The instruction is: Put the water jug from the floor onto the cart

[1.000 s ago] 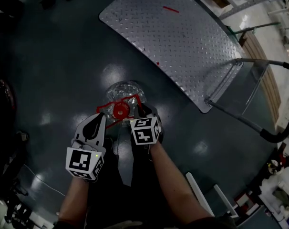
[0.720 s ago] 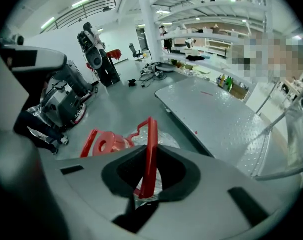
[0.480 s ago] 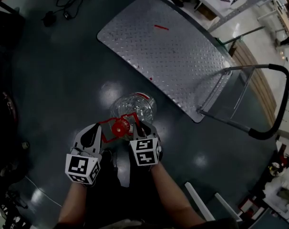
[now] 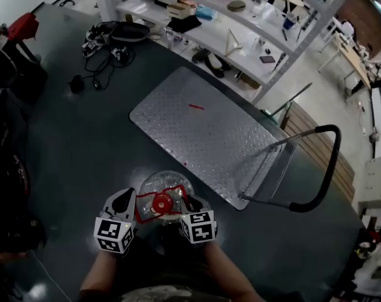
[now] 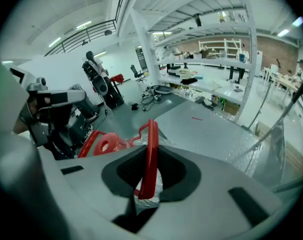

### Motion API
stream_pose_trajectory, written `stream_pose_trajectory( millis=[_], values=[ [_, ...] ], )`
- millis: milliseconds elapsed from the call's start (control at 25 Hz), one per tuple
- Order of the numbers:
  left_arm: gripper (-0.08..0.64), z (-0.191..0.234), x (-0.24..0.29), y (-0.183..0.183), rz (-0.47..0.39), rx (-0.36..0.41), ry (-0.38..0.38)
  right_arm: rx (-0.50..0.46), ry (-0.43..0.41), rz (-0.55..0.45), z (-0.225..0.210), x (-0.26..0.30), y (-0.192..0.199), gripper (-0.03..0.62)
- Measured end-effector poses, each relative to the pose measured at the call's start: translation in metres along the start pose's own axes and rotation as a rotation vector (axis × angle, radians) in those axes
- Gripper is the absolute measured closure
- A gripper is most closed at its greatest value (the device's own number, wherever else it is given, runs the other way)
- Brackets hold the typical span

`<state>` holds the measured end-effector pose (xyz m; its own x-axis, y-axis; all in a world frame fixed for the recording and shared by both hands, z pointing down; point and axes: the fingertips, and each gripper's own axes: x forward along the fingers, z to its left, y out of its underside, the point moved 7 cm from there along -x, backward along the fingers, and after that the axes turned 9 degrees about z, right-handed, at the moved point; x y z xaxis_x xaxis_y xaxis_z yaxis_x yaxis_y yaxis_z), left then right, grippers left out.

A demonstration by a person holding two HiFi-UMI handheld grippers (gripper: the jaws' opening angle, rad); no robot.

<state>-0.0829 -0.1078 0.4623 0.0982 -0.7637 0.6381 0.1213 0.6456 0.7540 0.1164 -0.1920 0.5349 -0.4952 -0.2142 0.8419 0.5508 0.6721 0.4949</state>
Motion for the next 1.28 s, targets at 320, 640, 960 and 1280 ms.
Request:
stream_pose_trajectory(
  millis=[320,640,960,1280],
  values=[
    [0.554,-0.016,0.001,-0.050,-0.040,0.034,0.006,-0.029,0.021,-0.097,-0.012,-0.044,-0.040,0.548],
    [0.552,-0.001,0.022,-0.091,-0.071,0.055,0.046,0.061,0.130,-0.149,-0.042,-0.059,-0.065,0.546],
    [0.554,0.037,0.096,-0.124,0.008,0.115,0.136,0.145,0.189,-0.133,-0.078,-0.039,-0.108,0.545],
    [0.554,0.069,0.170,-0.204,0.009,0.174,0.215,0.243,0.251,-0.120,-0.126,-0.012,-0.174,0.545]
  ],
)
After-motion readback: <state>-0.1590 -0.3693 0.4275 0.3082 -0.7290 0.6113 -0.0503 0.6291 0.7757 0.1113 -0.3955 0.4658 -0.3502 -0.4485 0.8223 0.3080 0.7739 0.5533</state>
